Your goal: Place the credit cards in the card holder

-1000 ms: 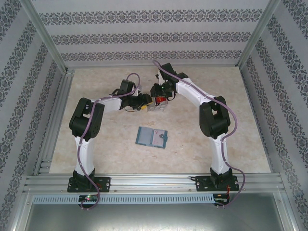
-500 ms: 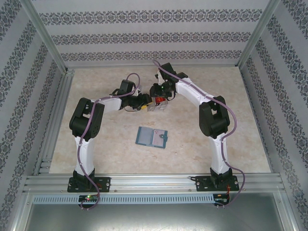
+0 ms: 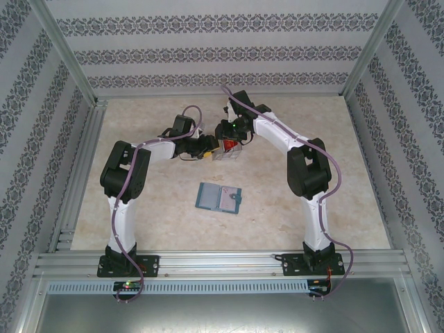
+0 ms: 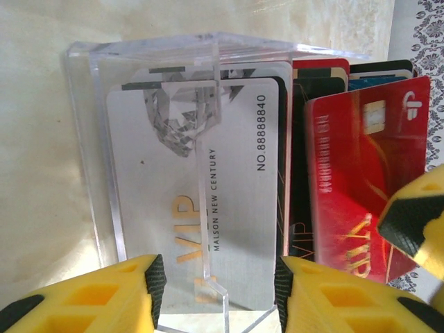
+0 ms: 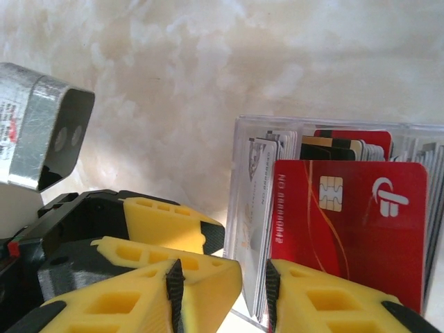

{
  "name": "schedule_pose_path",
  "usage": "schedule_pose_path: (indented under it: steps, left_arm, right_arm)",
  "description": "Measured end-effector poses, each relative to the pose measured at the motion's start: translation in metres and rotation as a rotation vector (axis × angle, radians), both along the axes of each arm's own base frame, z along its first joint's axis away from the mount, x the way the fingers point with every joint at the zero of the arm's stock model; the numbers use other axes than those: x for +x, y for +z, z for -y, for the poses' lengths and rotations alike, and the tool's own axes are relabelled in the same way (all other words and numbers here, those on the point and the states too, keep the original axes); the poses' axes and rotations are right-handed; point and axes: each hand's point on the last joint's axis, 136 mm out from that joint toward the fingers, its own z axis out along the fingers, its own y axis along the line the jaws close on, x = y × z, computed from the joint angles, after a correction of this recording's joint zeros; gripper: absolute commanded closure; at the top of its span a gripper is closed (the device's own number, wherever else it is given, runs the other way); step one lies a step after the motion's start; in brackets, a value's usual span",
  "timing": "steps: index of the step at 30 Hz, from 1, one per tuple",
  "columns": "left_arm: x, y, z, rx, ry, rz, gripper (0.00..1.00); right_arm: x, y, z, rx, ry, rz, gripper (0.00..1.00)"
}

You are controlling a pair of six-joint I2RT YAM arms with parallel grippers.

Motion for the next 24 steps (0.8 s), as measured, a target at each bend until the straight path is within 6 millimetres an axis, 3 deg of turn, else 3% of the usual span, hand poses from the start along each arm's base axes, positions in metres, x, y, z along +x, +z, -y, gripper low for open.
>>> schedule_pose_path:
  steps: [18,24]
  left_arm:
    - [0.016,-0.008,-0.007,0.125,0.024,-0.014,0.53]
    - [0.012,-0.009,-0.002,0.125,0.011,-0.017,0.53]
  right_arm:
    - [-0.003,0.004,-0.008,0.025,0.022,0.003,0.60]
    - [-0.003,0.024,0.007,-0.031,-0.011,0.055,0.60]
